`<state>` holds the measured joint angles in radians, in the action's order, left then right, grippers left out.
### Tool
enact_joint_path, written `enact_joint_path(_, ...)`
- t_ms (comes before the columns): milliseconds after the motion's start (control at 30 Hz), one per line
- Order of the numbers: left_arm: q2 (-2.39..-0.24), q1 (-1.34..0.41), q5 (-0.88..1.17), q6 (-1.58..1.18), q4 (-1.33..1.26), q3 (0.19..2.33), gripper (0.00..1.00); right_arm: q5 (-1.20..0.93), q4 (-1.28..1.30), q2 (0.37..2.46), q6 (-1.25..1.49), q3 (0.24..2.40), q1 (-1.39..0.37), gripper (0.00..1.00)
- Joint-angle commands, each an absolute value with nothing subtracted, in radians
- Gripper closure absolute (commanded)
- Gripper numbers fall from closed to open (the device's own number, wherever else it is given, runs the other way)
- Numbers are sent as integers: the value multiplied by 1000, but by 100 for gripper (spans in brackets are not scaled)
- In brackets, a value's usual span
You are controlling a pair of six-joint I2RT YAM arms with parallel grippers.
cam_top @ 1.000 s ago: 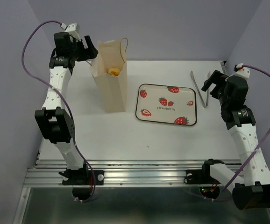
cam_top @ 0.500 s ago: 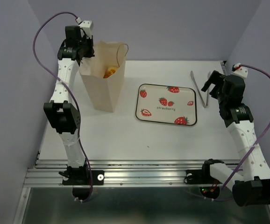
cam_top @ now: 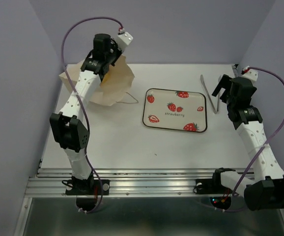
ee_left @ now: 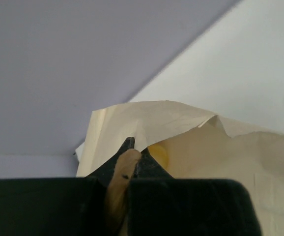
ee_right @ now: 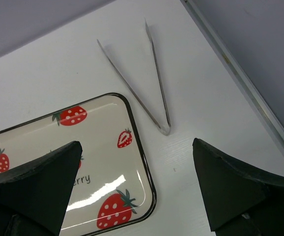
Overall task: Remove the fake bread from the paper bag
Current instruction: Adjust the paper bag at the center of the board, then pick up the clamp at the center of the board.
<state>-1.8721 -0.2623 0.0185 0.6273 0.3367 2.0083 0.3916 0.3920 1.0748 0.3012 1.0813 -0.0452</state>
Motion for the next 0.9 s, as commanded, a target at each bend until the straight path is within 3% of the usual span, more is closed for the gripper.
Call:
enact_joint_path(0, -1777, -350, 34, 759, 200, 1740, 100, 439, 360, 1115, 282, 1068, -40, 0)
enact_joint_path(167, -1691, -402, 60, 661, 84, 1418, 100, 439, 379, 1158, 290, 1078, -40, 0)
enact_joint_path(333, -1576, -411, 47, 584, -24, 1289, 100, 396, 379, 1204, 301, 1085, -40, 0)
enact_joint_path(867, -1401, -413, 74, 603, -115, 1172, 100, 427, 379, 1491, 255, 1180, 29, 0)
